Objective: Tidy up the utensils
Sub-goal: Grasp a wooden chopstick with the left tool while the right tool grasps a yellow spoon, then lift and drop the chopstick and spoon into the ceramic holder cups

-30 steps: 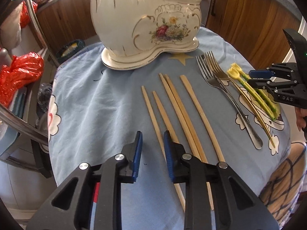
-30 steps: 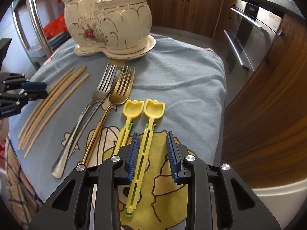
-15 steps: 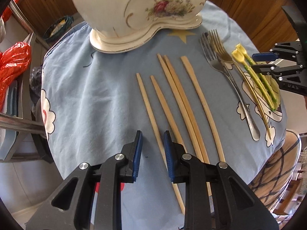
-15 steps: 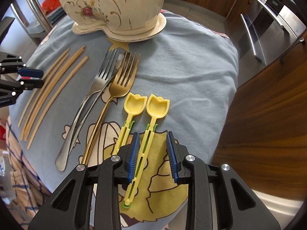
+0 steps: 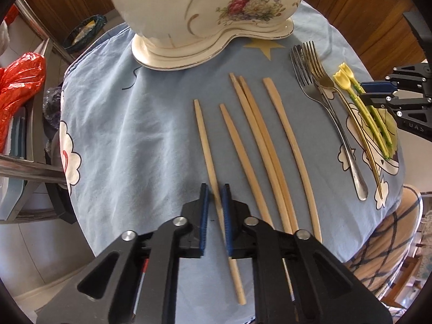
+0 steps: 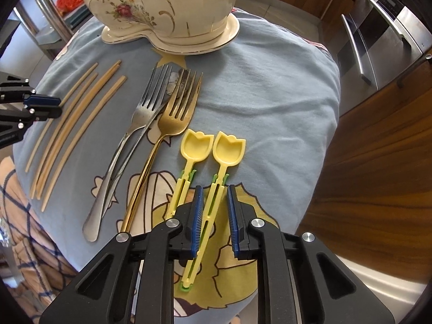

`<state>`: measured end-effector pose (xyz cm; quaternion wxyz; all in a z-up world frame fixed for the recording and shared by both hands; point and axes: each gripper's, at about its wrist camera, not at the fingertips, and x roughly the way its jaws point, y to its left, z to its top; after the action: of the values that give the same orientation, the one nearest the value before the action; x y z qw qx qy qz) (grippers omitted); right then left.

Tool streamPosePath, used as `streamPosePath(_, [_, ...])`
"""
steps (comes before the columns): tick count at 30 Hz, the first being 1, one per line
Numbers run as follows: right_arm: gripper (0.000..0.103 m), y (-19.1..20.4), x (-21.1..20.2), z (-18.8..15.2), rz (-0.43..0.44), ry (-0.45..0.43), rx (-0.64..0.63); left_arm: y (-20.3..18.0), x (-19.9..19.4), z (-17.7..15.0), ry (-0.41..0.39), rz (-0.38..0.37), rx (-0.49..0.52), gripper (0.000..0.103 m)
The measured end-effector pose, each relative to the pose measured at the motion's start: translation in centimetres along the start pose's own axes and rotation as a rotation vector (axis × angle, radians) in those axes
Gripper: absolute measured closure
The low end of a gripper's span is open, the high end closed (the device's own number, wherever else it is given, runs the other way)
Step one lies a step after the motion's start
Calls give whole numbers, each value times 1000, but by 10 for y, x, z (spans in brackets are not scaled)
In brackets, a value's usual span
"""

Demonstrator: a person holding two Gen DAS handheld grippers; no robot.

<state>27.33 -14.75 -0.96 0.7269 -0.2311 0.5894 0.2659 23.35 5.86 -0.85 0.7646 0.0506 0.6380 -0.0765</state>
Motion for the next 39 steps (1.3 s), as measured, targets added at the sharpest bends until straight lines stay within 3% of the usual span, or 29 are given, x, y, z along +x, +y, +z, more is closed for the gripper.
streamPosePath(7, [85, -4, 1, 4, 17, 24, 24, 12, 2, 6, 22, -70, 59, 97])
streamPosePath(13, [85, -8, 2, 7, 36, 33, 49, 31, 5, 2, -9, -106, 83, 98])
streamPosePath(19, [93, -1, 0, 5, 8, 3, 41, 47, -2, -13, -108, -162, 60, 99])
streamPosePath(23, [93, -4, -2, -2, 10, -47, 53, 59, -23, -32, -219, -202, 10, 99])
streamPosePath(30, [93, -24, -33, -6, 30, -222, 106, 76, -75, -49, -442, -202, -73, 99])
streamPosePath(39, [93, -26, -94, 3, 159, -657, 183, 74, -133, -25, -747, -215, -150, 99])
